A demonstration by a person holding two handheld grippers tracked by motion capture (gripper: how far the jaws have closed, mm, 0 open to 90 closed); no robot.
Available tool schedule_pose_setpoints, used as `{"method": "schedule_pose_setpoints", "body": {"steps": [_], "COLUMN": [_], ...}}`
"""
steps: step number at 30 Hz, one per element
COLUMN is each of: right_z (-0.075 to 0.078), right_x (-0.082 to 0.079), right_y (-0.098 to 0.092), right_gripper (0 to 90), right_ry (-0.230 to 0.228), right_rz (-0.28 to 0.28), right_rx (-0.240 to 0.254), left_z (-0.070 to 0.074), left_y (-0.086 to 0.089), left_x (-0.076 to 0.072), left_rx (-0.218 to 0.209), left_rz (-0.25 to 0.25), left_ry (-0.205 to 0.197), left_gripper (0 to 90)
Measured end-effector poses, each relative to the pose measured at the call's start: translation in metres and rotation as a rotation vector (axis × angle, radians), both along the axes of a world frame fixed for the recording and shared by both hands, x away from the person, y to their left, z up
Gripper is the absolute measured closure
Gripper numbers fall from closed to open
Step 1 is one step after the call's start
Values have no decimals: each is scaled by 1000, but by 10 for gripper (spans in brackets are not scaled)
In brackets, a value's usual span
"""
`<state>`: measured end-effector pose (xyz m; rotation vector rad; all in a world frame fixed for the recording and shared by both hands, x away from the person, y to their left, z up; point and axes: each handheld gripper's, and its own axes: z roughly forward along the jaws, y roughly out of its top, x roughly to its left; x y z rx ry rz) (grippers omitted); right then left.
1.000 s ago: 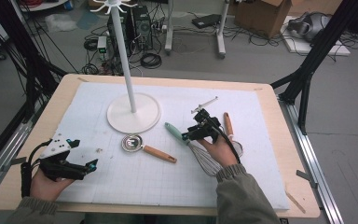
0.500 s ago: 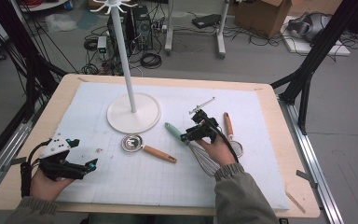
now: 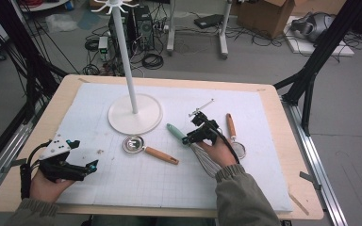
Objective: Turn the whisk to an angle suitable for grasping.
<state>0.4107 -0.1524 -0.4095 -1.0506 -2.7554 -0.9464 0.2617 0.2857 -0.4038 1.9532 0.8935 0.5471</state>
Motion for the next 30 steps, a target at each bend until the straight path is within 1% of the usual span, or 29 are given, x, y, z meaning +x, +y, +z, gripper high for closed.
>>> {"method": "schedule_pose_setpoints", "body": {"steps": [6, 10, 12, 18, 19, 21, 24, 26, 30], "right_z": [-3, -5, -5, -6, -6, -7, -8, -9, -9], "right_x": [2, 2, 2, 2, 1, 1, 1, 0, -1], "right_y": [3, 5, 5, 6, 7, 8, 10, 12, 15], "right_gripper": [619, 634, 634, 634, 633, 634, 645, 650, 654], "right_ry": [21, 30, 39, 42, 40, 51, 81, 91, 84], "right_rz": [-5, -4, -13, -16, -21, -30, -56, -64, -70], "right_rx": [-14, -40, -38, -49, -54, -62, -71, -82, -100], "left_z": [0, 0, 0, 0, 0, 0, 0, 0, 0], "left_y": [0, 1, 1, 0, 0, 0, 1, 1, 0], "left_x": [0, 0, 1, 1, 1, 1, 1, 1, 1], "left_rx": [1, -1, 1, 4, 2, 1, -3, -3, -3], "left_rz": [1, 2, 1, 0, 0, -1, 0, 0, 0], "left_ry": [-2, -1, 0, -1, 0, -1, 0, 1, 0], "left_gripper": [18, 18, 18, 18, 18, 18, 18, 18, 18]}}
